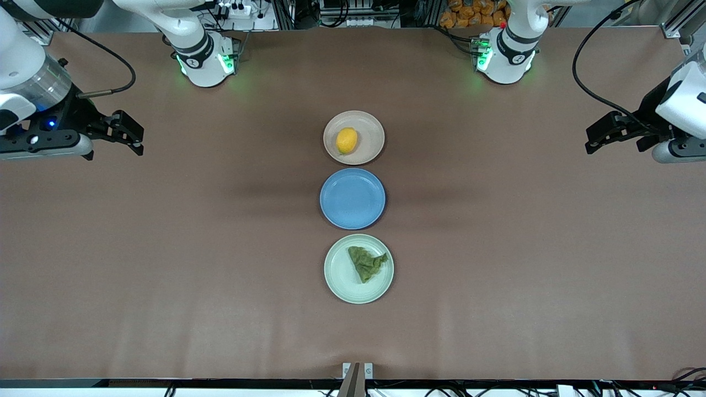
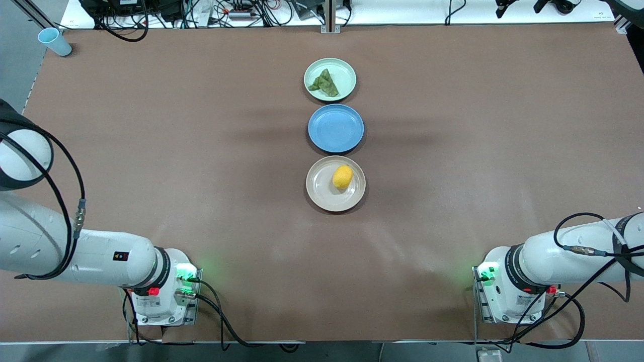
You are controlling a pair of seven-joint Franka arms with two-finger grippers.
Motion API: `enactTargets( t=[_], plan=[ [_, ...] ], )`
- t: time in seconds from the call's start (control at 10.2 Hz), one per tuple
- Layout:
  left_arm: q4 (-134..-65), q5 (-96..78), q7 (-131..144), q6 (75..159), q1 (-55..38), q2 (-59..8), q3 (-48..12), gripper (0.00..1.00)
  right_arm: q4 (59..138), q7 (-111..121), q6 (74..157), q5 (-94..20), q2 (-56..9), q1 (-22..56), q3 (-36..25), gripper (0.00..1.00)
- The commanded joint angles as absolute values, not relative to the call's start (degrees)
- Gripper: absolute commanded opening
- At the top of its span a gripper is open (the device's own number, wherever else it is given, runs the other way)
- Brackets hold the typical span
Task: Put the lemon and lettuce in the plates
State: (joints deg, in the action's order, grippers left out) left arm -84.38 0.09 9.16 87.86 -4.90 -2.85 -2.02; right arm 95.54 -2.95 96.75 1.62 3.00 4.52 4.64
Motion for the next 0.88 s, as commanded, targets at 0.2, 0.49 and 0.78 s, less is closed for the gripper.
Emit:
enactTargets(
  t=[0.2,0.49,0.78],
  plan=[
    [-84.8,0.1,7.7,88.5,-4.4,-2.5,-2.1,1.00,95.8,-2.2,94.6,1.1,4.6,3.8,5.3,1.00],
    [-84.8,1.0,7.0,89.2,-4.5,-2.5,-2.1,1.00,93.9,-1.8,93.5,1.3,4.3,3.4,4.9,1.00],
    [-84.8,1.2,6.5,89.2,-4.5,-2.5,-2.1,1.00,93.9,-2.1,93.2,1.4,4.0,3.4,4.7,1.00]
  ],
)
